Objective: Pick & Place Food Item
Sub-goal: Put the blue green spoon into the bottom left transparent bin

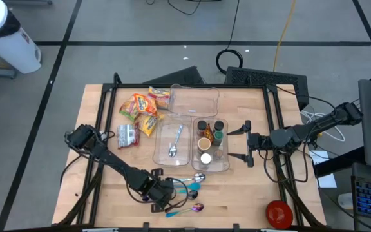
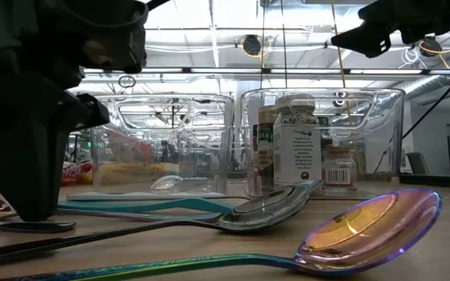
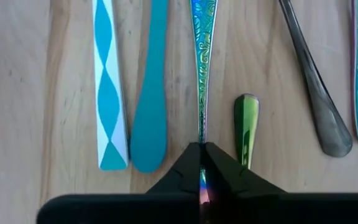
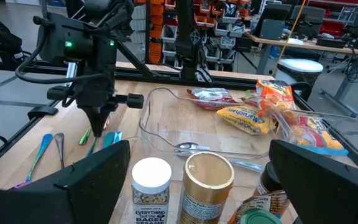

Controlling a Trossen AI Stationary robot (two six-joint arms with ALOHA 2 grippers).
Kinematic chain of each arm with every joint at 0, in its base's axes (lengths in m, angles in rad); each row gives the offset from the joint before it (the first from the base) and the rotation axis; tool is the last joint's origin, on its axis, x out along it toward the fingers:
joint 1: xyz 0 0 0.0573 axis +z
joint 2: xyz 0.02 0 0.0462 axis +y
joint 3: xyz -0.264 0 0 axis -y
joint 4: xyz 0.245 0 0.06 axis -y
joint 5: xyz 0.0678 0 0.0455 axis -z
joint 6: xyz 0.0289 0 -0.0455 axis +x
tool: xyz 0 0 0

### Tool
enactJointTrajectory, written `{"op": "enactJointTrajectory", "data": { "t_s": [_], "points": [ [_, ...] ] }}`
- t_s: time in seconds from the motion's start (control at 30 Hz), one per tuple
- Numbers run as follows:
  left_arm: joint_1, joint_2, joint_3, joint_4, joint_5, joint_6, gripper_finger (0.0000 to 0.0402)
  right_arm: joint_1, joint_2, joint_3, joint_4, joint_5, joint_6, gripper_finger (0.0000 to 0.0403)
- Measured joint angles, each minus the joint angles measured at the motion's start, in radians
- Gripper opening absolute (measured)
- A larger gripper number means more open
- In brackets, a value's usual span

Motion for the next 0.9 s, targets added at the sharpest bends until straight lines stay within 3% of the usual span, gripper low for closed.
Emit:
{"op": "enactJointTrajectory", "data": {
  "t_s": [0.57, 0.67, 0.8, 0.9],
  "points": [
    [0.003, -0.201, -0.006, 0.031, -0.109, -0.060, 0.0004, 0.000, 0.000, -0.001, 0.000, 0.001, 0.000, 0.0380],
    [0.006, -0.273, -0.006, 0.043, -0.196, -0.061, 0.0004, 0.000, 0.000, -0.001, 0.000, 0.001, 0.000, 0.0380],
    [0.042, -0.383, -0.003, 0.036, -0.422, -0.075, 0.0004, 0.000, 0.000, -0.001, 0.000, 0.001, 0.003, 0.0380],
    [0.097, -0.442, -0.003, -0.005, -0.524, -0.146, 0.0004, 0.000, 0.000, -0.001, 0.001, 0.001, 0.021, 0.0380]
  ]
}}
